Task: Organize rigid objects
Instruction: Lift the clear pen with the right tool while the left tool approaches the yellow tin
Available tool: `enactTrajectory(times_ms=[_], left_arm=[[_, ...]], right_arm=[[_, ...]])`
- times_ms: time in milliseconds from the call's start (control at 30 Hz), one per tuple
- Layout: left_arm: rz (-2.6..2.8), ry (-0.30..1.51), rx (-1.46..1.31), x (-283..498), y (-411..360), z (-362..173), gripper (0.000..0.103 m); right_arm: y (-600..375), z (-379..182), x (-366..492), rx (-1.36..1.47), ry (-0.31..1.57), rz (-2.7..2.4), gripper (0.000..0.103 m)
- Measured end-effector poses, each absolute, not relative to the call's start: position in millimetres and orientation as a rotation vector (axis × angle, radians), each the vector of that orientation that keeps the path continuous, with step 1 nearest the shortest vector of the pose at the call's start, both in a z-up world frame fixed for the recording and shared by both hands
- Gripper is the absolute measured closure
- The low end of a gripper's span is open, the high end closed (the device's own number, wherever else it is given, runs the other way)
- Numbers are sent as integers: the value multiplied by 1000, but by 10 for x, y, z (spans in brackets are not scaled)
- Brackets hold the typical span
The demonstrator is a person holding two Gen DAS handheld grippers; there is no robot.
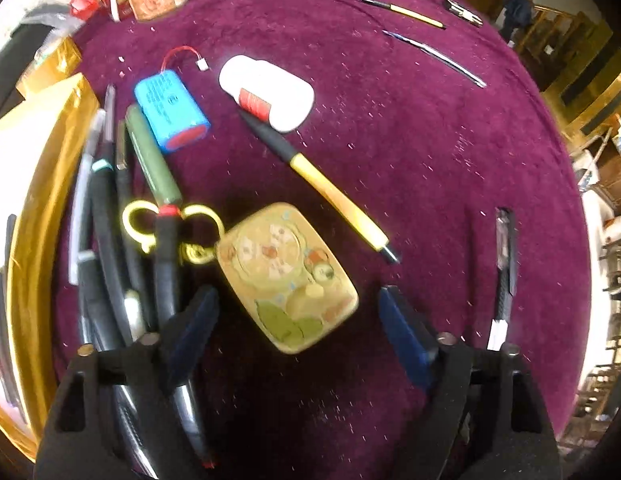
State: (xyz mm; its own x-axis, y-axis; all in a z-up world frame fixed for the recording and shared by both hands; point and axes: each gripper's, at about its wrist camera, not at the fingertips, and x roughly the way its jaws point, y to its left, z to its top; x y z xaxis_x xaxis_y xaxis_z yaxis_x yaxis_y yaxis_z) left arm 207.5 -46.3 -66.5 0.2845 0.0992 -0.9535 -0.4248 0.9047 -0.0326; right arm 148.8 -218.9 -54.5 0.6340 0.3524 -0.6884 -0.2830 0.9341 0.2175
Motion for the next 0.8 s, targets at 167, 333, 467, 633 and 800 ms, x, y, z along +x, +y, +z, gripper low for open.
enactTrajectory(times_ms=[167,333,467,633,800], left_arm=[[316,1197,-324,1942,-370,-632,52],[207,1192,-353,1750,-331,-613,55],[141,1205,-373,1646,-356,-589,55],[137,1191,-279,1689,-493,-607,54],[164,1163,-197,1742,-584,-625,55]], right_arm=[[-2220,-551,1505,106,817,359,96],[-2207,-542,1490,96,808,355,96],[-2209,-548,1494,96,814,358,96],[-2204,-554,1496,95,822,355,96],[-2206,-563,1497,94,828,351,96]])
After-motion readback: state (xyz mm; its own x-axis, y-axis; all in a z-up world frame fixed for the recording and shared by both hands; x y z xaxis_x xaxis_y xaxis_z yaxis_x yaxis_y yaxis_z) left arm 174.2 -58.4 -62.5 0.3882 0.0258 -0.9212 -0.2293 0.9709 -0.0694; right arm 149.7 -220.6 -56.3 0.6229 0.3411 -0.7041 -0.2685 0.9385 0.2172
